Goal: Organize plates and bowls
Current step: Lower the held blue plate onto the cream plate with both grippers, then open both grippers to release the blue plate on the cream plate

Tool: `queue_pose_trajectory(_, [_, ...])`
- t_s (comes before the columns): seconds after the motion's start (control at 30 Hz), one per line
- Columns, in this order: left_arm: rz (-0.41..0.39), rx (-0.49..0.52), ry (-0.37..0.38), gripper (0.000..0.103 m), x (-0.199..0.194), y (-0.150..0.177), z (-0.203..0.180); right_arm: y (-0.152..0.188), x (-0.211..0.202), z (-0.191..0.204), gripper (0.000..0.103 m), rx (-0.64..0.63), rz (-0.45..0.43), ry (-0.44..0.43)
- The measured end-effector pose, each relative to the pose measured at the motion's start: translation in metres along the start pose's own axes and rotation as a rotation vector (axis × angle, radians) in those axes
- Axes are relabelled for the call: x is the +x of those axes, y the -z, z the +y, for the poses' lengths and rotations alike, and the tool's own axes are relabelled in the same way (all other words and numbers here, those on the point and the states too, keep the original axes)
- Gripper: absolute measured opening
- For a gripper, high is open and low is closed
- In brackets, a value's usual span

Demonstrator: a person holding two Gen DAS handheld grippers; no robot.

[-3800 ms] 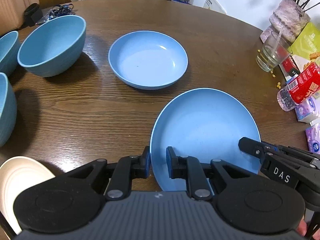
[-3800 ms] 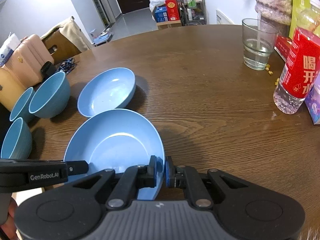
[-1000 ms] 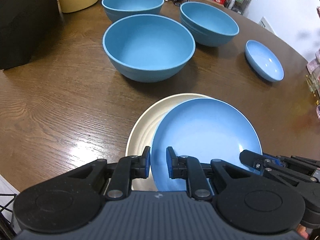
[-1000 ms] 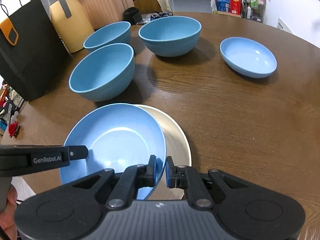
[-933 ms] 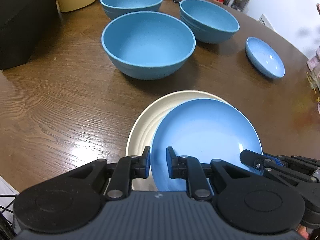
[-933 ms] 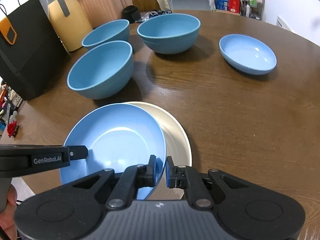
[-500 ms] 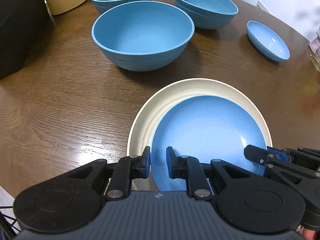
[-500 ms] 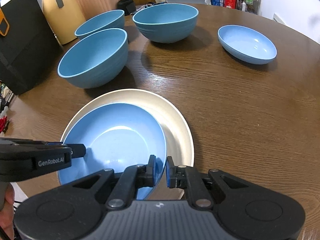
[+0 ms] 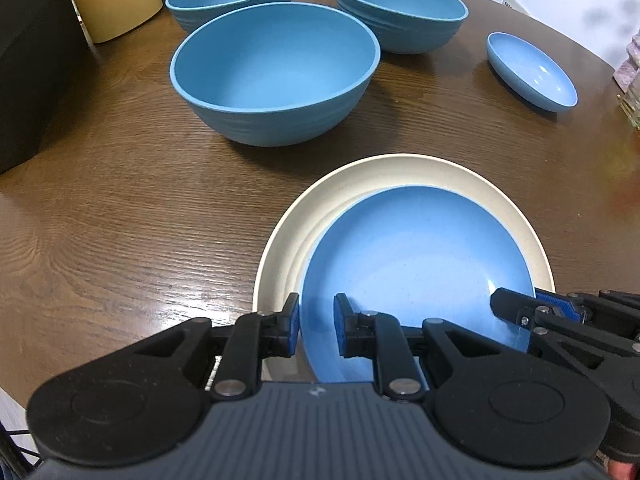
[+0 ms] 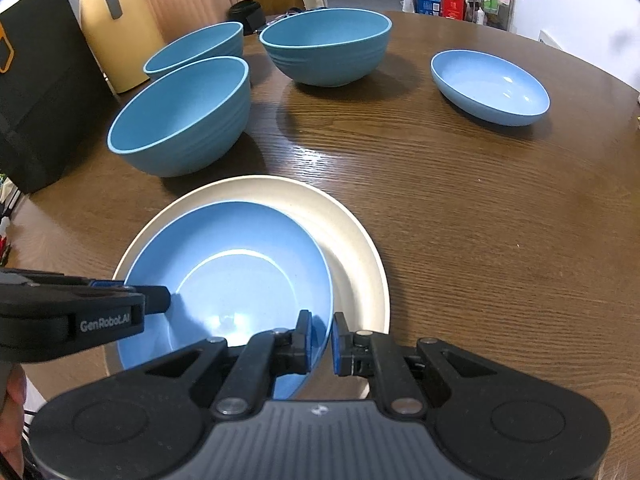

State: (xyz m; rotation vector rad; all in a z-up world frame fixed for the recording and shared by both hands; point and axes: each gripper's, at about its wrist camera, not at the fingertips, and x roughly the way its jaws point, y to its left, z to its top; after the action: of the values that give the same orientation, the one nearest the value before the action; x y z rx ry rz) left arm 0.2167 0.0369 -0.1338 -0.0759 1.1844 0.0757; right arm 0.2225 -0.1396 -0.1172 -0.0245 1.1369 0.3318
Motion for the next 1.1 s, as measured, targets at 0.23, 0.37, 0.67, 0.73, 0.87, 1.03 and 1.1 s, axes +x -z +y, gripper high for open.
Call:
queue_pose_trajectory(0.23, [-0.073,-0.002,0.007,0.053,-0.025,-0.007,0.006,-0.002,-0.017,-0.006,0.044,0.048,-0.035,-0.006])
queue_pose_trajectory(0.37, [-0.134,-0.028,-0.008,0.075,-0.046,-0.009,0.013,-0.001,-0.041,-0.011,0.084,0.059,-0.09,-0.013])
queue_pose_trajectory(0.67, [-0.172,0.02,0.064,0.103,-0.063,-0.03,0.03,0.005,-0.067,-0.004,0.103,0.147,-0.153,0.079])
queue_pose_trajectory(0.73, [-0.169,0.066,0.075,0.103,-0.062,-0.035,0.032,0.005,-0.071,-0.001,0.103,0.183,-0.168,0.104])
queue_pose_trajectory(0.87, [-0.176,0.159,0.101,0.103,-0.063,-0.046,0.035,0.012,-0.073,0.006,0.103,0.3,-0.198,0.137])
queue_pose_trajectory(1.03, [-0.168,0.218,0.139,0.103,-0.06,-0.051,0.034,0.018,-0.072,0.011,0.103,0.392,-0.199,0.191])
queue_pose_trajectory(1.1, [-0.172,0.24,0.15,0.103,-0.06,-0.052,0.033,0.019,-0.074,0.013,0.103,0.411,-0.202,0.21])
